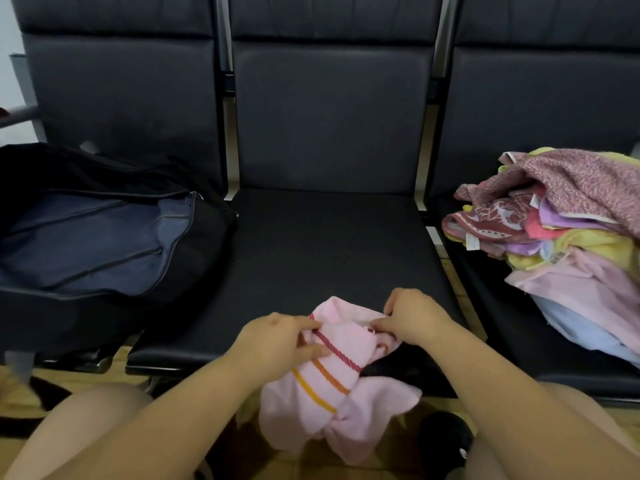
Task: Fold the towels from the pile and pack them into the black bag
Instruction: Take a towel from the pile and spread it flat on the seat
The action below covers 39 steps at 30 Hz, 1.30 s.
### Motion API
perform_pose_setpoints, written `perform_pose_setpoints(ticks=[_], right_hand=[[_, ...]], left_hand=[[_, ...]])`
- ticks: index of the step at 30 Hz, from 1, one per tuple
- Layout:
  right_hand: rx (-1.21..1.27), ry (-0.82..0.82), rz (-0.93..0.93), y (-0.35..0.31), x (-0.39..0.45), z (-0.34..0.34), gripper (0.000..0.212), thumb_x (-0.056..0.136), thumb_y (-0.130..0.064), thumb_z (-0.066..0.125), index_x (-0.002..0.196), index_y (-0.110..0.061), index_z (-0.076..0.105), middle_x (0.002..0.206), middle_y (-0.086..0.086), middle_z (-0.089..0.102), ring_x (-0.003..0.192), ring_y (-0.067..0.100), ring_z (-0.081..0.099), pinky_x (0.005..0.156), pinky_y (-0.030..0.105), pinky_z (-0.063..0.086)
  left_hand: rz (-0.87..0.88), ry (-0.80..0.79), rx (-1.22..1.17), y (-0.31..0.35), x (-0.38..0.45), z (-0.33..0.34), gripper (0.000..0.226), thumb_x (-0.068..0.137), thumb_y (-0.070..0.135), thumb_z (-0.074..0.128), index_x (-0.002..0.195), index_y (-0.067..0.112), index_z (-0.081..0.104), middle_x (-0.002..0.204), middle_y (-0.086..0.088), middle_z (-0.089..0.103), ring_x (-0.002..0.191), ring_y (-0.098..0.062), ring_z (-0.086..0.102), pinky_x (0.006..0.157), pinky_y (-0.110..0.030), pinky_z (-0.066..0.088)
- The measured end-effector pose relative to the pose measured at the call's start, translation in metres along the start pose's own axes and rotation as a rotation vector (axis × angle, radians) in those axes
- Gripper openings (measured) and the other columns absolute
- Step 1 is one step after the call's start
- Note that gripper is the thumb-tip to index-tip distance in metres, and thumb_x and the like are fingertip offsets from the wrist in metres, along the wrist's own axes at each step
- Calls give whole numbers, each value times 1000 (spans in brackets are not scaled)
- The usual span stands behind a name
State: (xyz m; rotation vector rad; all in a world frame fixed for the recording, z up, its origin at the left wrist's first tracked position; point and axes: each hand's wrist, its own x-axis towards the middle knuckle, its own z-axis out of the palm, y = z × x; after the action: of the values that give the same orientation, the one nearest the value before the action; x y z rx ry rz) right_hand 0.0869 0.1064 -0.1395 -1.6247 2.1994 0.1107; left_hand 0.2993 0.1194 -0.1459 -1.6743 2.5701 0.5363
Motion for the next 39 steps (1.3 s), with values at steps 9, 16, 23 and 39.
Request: perform_pose_setpoints(ticks=[9,16,23,39], right_hand=[[795,-218,-404,-3,-22,-24,14,81,-19,73,79,-16,60,67,-4,66,67,10,64,62,20,49],[928,-177,-535,-5,-43,-24,17,79,-10,74,90,-20,67,74,-5,69,72,11,66,66,23,51],[961,-168,-521,2,-45,-21,37,82,-7,70,112,-28,65,82,-2,72,82,16,70,77,30,54],[590,43,-531,22,-57,-26,12,86,-18,68,86,-29,71,81,-8,72,76,2,68,72,19,54]], left_hand=[[-48,152,-481,-9,-5,-4,35,76,65,60,88,32,51,88,10,58,79,-5,56,70,-24,46],[123,-19,-759,12,-16,-2,10,80,28,74,78,28,65,75,8,69,74,-8,65,78,-35,56],[93,-48,-850,28,-19,7,28,81,39,71,102,24,63,97,7,68,88,-7,66,80,-26,56],[-2,-102,-1087,8,-29,-7,20,99,21,48,84,19,60,80,3,66,81,-16,61,87,-38,51]])
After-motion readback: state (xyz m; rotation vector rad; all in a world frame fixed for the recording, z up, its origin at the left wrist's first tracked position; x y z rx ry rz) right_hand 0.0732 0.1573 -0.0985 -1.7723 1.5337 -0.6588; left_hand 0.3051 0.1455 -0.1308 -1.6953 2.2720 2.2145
